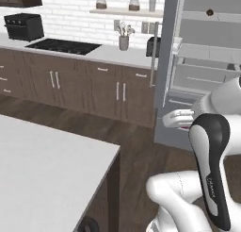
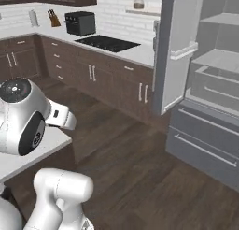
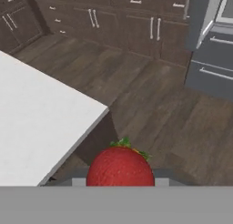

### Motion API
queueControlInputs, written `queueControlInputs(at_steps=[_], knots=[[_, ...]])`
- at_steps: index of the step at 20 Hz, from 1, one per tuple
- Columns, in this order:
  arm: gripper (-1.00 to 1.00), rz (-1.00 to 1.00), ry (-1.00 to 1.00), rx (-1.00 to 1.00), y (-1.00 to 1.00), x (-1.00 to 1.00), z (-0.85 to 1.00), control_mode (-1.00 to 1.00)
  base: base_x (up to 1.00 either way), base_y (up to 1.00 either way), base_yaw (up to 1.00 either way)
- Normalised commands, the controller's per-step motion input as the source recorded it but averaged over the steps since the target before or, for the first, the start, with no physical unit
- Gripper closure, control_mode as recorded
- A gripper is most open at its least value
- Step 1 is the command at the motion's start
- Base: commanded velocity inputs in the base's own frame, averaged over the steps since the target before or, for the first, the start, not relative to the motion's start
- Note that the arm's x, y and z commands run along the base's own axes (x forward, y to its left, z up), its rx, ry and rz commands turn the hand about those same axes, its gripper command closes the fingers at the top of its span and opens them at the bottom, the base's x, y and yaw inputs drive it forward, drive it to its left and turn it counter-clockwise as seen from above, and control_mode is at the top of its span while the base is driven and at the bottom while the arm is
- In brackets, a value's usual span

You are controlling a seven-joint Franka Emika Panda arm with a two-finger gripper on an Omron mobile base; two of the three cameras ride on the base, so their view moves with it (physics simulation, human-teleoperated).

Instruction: Take the strawberry from the fridge and place it on top of the pancake, located on the dining counter.

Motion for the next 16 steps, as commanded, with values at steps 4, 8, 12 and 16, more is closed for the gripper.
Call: queueControlInputs(at_steps=[4, 8, 12, 16], knots=[[1.0, 0.0, 0.0, 0.0, 0.0, 0.0, 0.0, 1.0, -1.0, 0.2, 0.53], [1.0, 0.0, 0.0, 0.0, 0.0, 0.0, 0.0, 1.0, -1.0, 0.31, 0.54], [1.0, 0.0, 0.0, 0.0, 0.0, 0.0, 0.0, 1.0, -1.0, 0.01, 0.53], [1.0, 0.0, 0.0, 0.0, 0.0, 0.0, 0.0, 1.0, -1.0, 0.03, 0.54]])
